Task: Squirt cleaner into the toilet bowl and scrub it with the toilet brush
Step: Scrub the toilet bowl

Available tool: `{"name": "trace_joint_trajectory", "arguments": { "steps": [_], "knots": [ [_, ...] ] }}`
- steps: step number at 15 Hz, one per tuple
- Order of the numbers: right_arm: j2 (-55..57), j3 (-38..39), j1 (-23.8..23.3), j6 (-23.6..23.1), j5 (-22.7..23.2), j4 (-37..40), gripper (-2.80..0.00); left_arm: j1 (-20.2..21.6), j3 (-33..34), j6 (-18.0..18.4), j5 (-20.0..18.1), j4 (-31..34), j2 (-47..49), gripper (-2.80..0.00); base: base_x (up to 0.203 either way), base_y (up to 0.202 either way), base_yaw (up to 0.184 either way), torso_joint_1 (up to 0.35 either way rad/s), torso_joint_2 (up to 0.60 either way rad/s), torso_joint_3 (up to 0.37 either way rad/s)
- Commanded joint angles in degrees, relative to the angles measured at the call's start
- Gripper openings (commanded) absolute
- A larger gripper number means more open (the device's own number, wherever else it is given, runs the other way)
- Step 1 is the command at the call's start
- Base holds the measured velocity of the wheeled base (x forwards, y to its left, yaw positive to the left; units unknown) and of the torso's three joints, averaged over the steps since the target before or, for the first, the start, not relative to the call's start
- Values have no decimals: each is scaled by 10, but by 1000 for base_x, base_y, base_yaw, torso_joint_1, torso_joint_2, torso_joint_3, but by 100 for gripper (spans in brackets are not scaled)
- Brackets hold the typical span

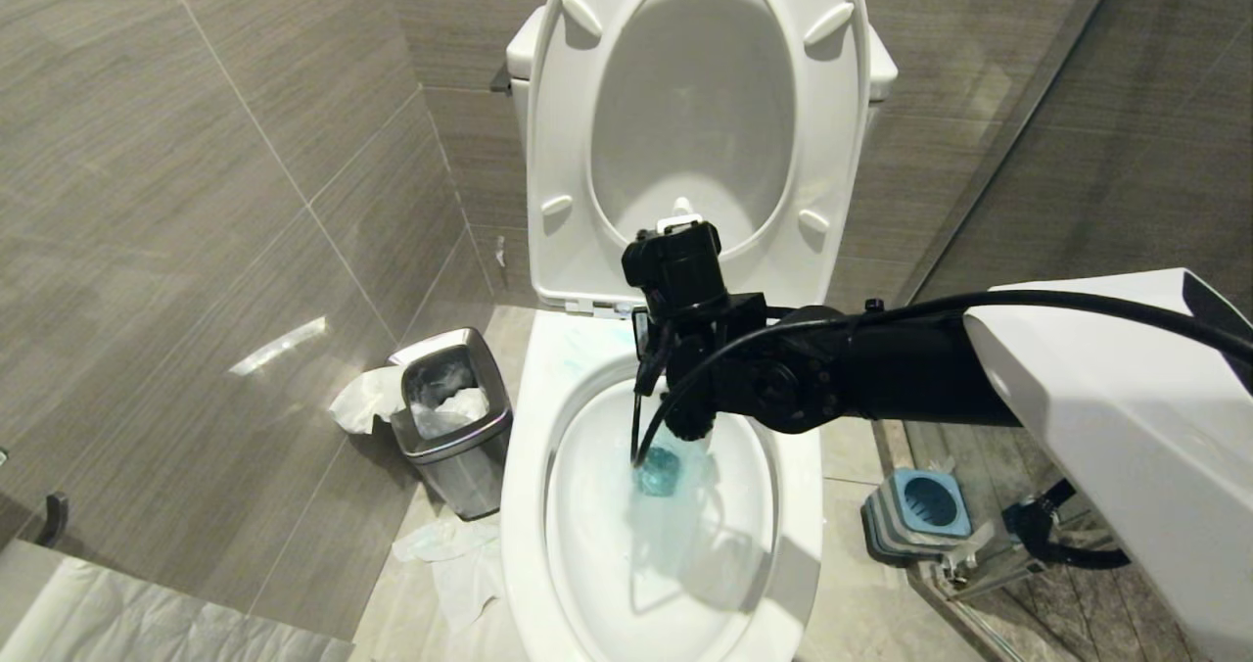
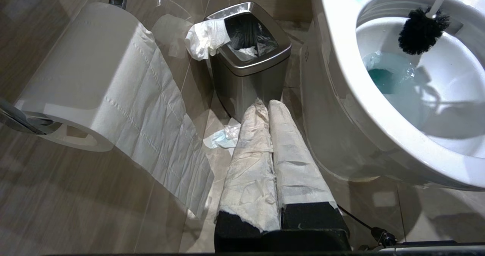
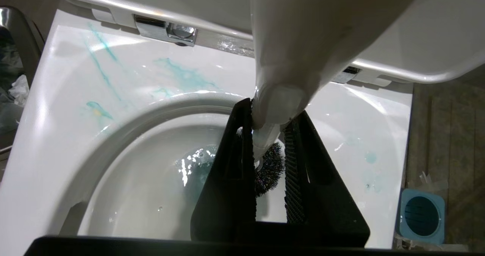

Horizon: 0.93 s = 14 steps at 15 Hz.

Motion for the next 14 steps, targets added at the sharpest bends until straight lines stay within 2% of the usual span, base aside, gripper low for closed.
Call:
{"name": "trace_joint_trajectory", "arguments": {
  "steps": [1, 6, 14],
  "knots": [
    [24, -25, 1, 0, -2, 0, -280, 0, 1, 0, 0, 0, 1, -280, 0, 0, 0, 0, 0, 0],
    [66, -89, 21, -2, -1, 19, -280, 0, 1, 0, 0, 0, 1, -280, 0, 0, 0, 0, 0, 0],
    [70, -85, 88, 1, 0, 22, -280, 0, 1, 0, 0, 0, 1, -280, 0, 0, 0, 0, 0, 0]
  ]
}}
